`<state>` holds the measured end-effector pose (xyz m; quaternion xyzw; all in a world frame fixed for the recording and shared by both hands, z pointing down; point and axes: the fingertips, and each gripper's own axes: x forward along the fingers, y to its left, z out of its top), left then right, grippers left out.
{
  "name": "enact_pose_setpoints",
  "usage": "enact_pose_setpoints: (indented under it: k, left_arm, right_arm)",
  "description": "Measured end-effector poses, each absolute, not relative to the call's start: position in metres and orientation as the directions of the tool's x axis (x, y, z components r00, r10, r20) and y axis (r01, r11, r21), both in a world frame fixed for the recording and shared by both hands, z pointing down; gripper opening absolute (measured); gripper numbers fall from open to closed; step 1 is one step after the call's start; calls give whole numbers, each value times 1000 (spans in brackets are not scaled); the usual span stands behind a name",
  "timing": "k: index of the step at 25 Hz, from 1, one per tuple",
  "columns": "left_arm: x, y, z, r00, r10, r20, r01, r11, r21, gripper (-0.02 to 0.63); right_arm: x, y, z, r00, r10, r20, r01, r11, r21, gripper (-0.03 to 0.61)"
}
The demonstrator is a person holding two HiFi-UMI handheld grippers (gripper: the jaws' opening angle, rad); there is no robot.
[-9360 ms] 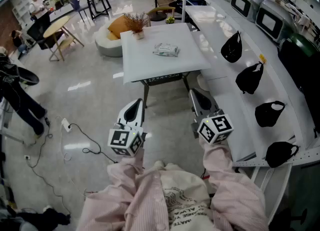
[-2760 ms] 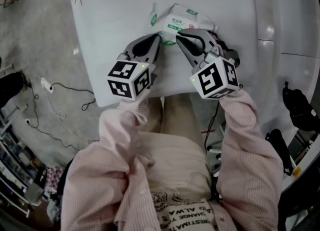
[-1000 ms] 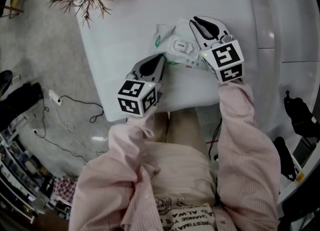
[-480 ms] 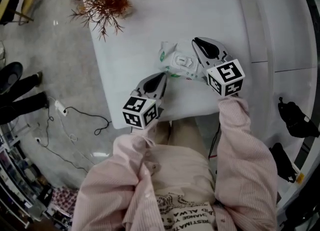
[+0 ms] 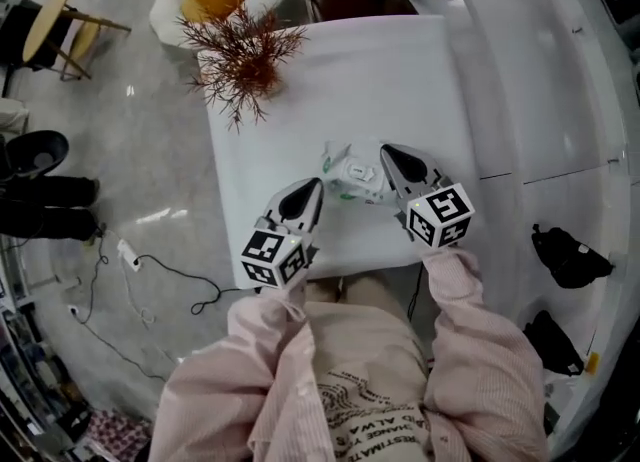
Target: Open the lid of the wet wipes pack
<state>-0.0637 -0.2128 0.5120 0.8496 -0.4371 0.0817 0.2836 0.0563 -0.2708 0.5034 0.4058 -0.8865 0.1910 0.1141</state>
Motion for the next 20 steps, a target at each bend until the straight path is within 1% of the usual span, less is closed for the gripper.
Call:
enact_pose_setpoints:
  k: [10,14,20]
  left_arm:
    - [-83,-223,445,562,-777,285,-817,-468,337,-2]
    - [-90,-223,419,548,-796,256,-832,-491,257,-2]
    - [-102,-223,381,517,-838,175,-849,-474,235,-2]
  right_arm:
    - [56,-260,444,-663,-703,260,-748,603,-278,0]
    - [54,-256,415,-675,-712,194,-734,625,-266,0]
    - [50,-256,380,-689,-715,119,-718,649,-254,0]
